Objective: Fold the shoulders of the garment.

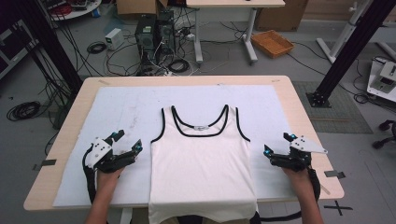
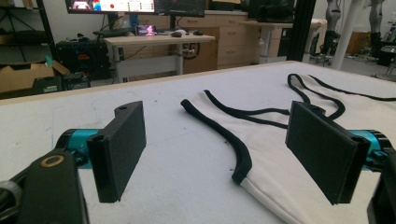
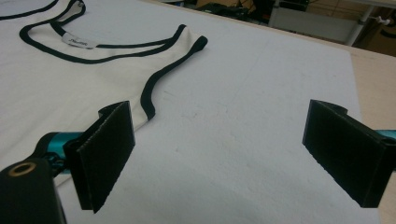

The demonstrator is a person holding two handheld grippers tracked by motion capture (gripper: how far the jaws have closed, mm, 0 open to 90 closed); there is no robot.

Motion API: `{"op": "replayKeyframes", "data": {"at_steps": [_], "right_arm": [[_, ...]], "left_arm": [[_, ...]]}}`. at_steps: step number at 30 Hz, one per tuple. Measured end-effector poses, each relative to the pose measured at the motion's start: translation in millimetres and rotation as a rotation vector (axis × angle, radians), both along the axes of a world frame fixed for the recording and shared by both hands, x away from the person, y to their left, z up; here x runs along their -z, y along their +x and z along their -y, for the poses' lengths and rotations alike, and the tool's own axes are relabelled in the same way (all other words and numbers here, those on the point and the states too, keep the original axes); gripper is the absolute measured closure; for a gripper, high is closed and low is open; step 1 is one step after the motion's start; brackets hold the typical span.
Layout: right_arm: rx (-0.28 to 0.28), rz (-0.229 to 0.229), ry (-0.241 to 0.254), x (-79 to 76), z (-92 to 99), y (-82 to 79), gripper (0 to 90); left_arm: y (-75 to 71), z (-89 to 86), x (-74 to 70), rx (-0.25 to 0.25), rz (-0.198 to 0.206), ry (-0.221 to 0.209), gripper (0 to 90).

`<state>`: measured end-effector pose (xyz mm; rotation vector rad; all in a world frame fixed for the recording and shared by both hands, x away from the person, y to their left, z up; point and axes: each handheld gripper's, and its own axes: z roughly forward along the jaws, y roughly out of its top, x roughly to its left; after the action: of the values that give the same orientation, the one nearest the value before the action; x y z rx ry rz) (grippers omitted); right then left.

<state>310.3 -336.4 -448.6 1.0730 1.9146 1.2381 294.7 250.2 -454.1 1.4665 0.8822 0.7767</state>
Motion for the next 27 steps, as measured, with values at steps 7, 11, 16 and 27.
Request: {"op": "replayKeyframes", "data": {"at_steps": [7,11,16,27], "right_arm": [[0.004,-0.01,-0.019,-0.1,-1.4,1.8,8.7],[0.009,-0.031,-0.04,0.0,-3.2,4.6,8.7],[0.016,-0.05,-0.041,-0.2,-3.3,6.9,8.7],[-0.069,-0.114,-0.026,-38.0,-25.3,20.9,8.7]], "left_arm": [[1.0,0.3,-0.3,-0.011,-0.013,-0.001,20.3],[1.2,1.3,-0.6,-0.012,-0.015,0.008,20.3],[1.8,1.3,-0.7,-0.011,-0.02,0.009,20.3],[2.6,0.6,-0.9,-0.022,-0.032,-0.001,20.3]]}}
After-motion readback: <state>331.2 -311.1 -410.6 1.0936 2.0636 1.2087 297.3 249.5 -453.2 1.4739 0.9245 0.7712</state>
